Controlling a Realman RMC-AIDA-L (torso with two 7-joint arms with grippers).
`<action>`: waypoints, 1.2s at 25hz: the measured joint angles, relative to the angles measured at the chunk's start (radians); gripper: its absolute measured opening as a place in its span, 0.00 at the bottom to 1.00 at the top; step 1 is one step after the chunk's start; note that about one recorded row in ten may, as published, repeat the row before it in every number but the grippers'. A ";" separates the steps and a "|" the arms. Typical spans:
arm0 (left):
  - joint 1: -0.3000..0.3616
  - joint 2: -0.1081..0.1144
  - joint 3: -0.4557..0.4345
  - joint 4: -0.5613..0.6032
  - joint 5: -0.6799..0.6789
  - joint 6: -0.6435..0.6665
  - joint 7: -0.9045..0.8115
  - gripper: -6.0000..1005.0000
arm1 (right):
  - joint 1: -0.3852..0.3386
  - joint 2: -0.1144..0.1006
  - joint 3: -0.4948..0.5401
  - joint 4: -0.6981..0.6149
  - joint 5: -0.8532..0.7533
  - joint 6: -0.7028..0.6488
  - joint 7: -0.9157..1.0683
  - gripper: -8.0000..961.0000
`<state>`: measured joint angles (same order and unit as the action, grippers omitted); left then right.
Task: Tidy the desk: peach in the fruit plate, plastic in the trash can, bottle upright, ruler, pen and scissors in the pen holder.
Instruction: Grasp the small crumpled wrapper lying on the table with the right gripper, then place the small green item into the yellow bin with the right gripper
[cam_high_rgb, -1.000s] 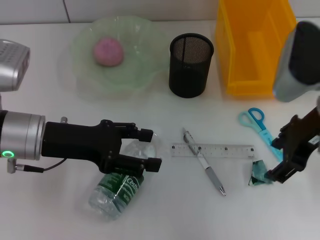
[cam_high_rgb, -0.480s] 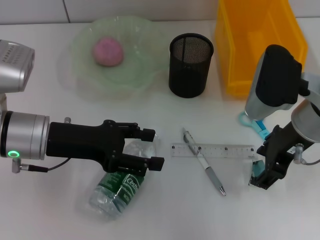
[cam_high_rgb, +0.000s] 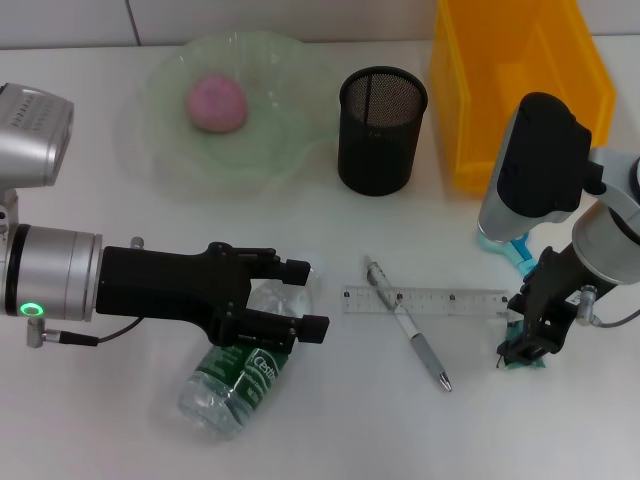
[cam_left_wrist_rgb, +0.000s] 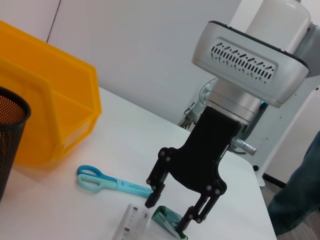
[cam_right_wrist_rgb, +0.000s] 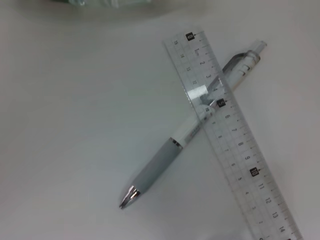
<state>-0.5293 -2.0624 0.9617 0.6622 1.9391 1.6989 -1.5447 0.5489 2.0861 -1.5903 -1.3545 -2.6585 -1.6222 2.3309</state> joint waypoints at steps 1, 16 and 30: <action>0.000 0.000 0.000 0.000 0.000 0.000 0.000 0.84 | -0.001 0.000 -0.002 0.000 0.000 0.000 0.002 0.79; 0.004 0.001 0.000 0.001 0.002 -0.007 0.000 0.84 | -0.007 0.000 -0.015 -0.008 0.000 -0.009 0.013 0.29; 0.006 0.002 -0.007 0.001 0.001 -0.006 0.000 0.84 | 0.002 -0.005 0.125 -0.046 0.055 -0.100 -0.020 0.20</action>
<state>-0.5229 -2.0601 0.9552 0.6627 1.9404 1.6931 -1.5446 0.5513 2.0807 -1.4653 -1.4009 -2.6032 -1.7225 2.3108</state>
